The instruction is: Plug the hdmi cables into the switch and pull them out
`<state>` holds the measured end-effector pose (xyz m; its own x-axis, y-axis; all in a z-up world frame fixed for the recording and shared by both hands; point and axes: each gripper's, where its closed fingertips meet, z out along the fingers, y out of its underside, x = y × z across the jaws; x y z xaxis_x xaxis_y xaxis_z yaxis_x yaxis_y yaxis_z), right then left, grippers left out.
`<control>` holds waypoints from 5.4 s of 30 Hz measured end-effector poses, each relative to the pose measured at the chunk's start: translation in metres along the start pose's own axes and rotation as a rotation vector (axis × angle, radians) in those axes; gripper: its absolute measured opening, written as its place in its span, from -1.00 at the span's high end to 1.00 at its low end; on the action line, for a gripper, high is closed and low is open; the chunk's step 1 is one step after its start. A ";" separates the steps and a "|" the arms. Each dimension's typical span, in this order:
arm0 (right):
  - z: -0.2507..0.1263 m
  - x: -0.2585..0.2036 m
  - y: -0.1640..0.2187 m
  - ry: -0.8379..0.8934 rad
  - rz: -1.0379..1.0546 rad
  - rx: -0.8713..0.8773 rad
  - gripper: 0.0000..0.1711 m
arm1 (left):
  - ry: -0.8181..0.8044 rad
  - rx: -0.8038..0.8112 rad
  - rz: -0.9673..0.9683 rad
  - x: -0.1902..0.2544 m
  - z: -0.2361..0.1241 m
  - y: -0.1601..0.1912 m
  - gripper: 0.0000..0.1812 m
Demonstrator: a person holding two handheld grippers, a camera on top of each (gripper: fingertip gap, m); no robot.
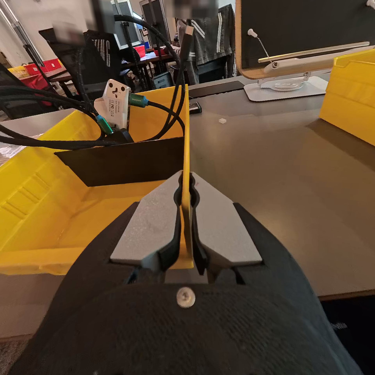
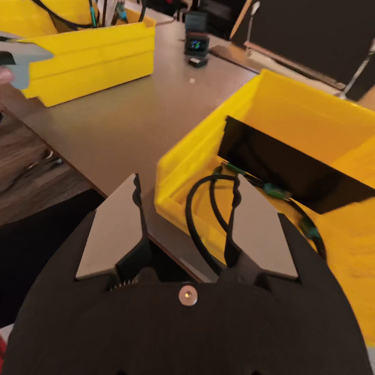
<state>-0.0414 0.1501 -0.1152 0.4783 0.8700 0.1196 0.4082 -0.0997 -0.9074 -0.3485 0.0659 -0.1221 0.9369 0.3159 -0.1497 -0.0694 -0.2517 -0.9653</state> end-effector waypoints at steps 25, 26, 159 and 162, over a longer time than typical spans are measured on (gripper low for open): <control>-0.034 0.143 0.072 0.399 0.071 -0.172 0.97 | -0.049 -0.029 -0.075 -0.040 -0.007 0.007 0.98; -0.037 0.147 0.073 0.404 0.076 -0.186 0.96 | -0.054 -0.024 -0.072 -0.042 -0.010 0.005 0.95; 0.288 0.082 -0.078 -0.007 0.006 0.009 0.14 | 0.213 0.102 0.203 0.125 0.244 -0.077 0.82; 0.287 0.083 -0.078 -0.011 0.023 0.009 0.15 | 0.085 0.137 0.235 0.095 0.244 -0.086 0.94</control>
<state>-0.2565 0.3688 -0.1506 0.4789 0.8728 0.0941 0.3902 -0.1157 -0.9134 -0.3376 0.3407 -0.1056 0.9146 0.1841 -0.3600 -0.3283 -0.1815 -0.9270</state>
